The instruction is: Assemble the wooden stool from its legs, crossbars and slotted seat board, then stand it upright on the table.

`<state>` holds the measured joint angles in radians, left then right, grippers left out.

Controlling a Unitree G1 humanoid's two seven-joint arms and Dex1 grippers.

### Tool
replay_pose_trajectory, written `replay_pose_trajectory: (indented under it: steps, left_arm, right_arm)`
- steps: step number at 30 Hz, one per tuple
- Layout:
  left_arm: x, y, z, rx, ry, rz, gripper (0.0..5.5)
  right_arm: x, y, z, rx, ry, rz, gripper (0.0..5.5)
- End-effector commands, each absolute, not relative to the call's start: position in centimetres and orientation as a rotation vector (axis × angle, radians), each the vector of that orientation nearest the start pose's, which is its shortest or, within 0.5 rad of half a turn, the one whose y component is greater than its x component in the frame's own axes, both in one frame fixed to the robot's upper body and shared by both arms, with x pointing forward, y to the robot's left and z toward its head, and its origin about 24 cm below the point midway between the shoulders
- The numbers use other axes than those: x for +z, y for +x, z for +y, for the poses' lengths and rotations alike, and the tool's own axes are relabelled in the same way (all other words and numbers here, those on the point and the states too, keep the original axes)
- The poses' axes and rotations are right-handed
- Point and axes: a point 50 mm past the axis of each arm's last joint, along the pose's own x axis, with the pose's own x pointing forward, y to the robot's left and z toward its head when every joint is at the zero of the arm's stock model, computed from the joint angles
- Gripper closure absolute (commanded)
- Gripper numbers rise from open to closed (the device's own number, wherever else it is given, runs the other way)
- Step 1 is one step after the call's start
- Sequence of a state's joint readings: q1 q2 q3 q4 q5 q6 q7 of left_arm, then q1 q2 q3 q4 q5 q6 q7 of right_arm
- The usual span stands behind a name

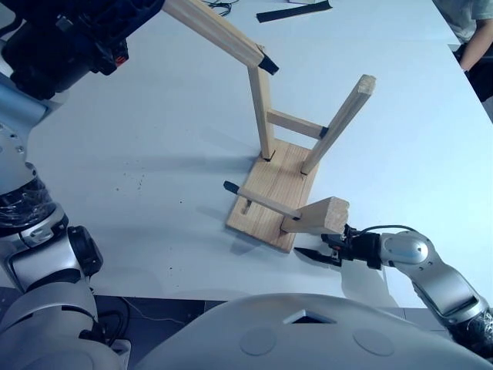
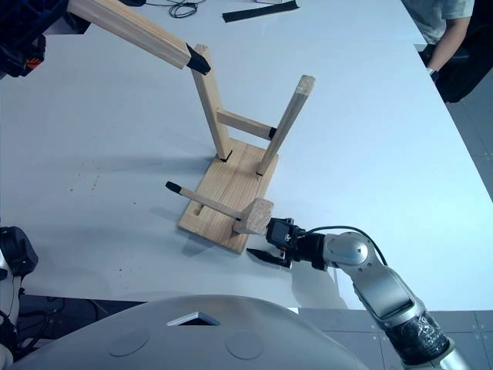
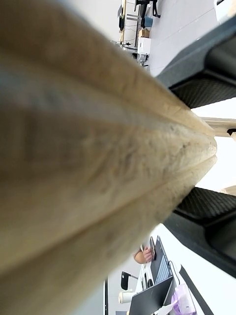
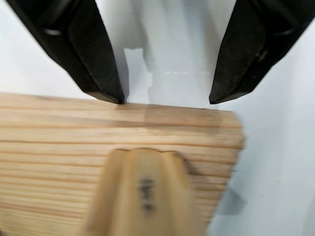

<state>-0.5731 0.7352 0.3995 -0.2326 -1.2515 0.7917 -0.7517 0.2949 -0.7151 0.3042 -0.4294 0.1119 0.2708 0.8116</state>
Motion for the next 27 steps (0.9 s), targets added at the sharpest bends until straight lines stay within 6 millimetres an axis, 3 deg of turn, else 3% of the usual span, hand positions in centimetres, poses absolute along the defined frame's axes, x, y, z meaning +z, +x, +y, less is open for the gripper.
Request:
replay_pose_trajectory:
  steps: [1, 6, 12, 15, 18, 27]
  left_arm:
    - [28.9, 24.7, 21.5, -1.146, -0.254, -0.342, 3.44]
    - [28.7, 24.5, 21.7, -1.132, -0.255, -0.341, 3.44]
    - [28.7, 24.5, 21.6, -1.128, -0.235, -0.332, 3.44]
    - [28.5, 24.5, 21.6, -1.12, -0.234, -0.331, 3.44]
    - [28.3, 24.5, 21.7, -1.117, -0.236, -0.329, 3.44]
    - [28.2, 24.9, 22.1, -1.138, -0.244, -0.305, 3.44]
  right_arm:
    - [2.8, 15.9, -17.9, 1.044, -0.476, 0.549, 2.3]
    - [3.5, 16.6, -18.5, 1.001, -0.49, 0.526, 2.3]
    - [5.7, 13.2, -18.3, 1.27, -0.312, 0.619, 2.3]
    - [6.6, 12.8, -18.1, 1.325, -0.226, 0.621, 2.71]
    - [7.1, 12.5, -17.2, 1.373, -0.156, 0.613, 3.22]
    - [6.7, 11.3, -13.3, 1.404, 0.018, 0.59, 3.22]
